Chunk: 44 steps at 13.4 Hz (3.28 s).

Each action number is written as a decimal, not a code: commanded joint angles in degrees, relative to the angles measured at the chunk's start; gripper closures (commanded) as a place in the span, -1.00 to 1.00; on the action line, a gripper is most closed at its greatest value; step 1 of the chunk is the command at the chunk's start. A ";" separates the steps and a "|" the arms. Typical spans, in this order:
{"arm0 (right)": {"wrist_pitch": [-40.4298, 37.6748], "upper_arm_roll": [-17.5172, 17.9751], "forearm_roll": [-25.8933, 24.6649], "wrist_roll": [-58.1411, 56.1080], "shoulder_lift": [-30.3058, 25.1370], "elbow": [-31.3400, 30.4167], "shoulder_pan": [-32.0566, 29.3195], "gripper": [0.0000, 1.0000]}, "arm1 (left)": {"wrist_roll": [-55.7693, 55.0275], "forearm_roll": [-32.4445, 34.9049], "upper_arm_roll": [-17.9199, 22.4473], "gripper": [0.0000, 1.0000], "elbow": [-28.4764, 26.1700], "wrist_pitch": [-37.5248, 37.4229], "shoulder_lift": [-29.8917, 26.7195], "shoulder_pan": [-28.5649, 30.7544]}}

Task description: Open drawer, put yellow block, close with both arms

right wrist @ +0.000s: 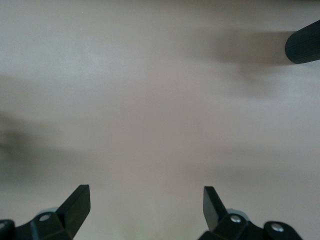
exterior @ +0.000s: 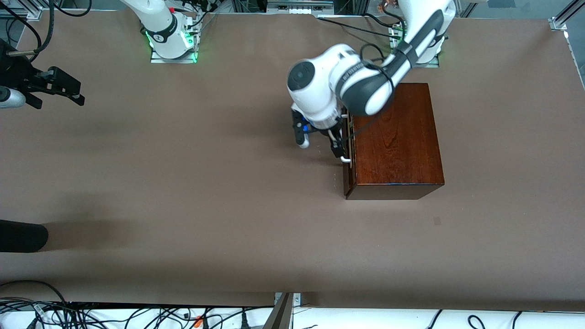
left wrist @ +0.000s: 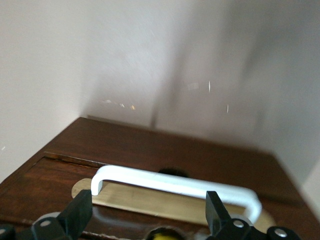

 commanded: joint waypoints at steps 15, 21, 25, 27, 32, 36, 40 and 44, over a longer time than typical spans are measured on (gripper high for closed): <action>-0.19 0.38 -0.21 0.02 0.37 1.04 -0.59 -1.00 | -35.54 -21.55 -0.93 -1.00 14.80 -16.65 -15.30 21.33; -0.10 0.29 -0.21 0.02 0.37 1.04 -0.59 -1.00 | -34.66 -28.25 12.05 -1.00 10.77 -17.44 -20.65 21.36; -0.10 0.38 -0.21 0.02 0.37 1.04 -0.68 -1.00 | -30.72 -28.69 17.25 -1.00 6.37 -15.60 -23.82 20.65; -0.10 0.29 -0.21 0.02 0.37 1.04 -0.59 -1.00 | -28.17 -29.04 19.88 -1.00 0.15 -11.66 -27.67 19.95; -0.10 0.29 -0.21 0.02 0.37 1.04 -0.68 -1.00 | -19.22 -30.10 27.62 -1.00 -6.82 -8.38 -32.70 15.64; -0.01 0.29 -0.21 0.02 0.37 1.04 -0.68 -1.00 | -17.52 -30.10 29.66 -1.00 -6.56 -8.38 -32.88 14.67; -0.10 0.29 -0.21 0.02 0.37 1.04 -0.68 -1.00 | -17.69 -30.10 29.66 -1.00 -6.56 -8.38 -32.70 15.46; -0.10 0.29 -0.21 0.02 0.37 1.04 -0.68 -1.00 | -18.39 -30.10 29.57 -1.00 -6.30 -8.12 -32.44 15.46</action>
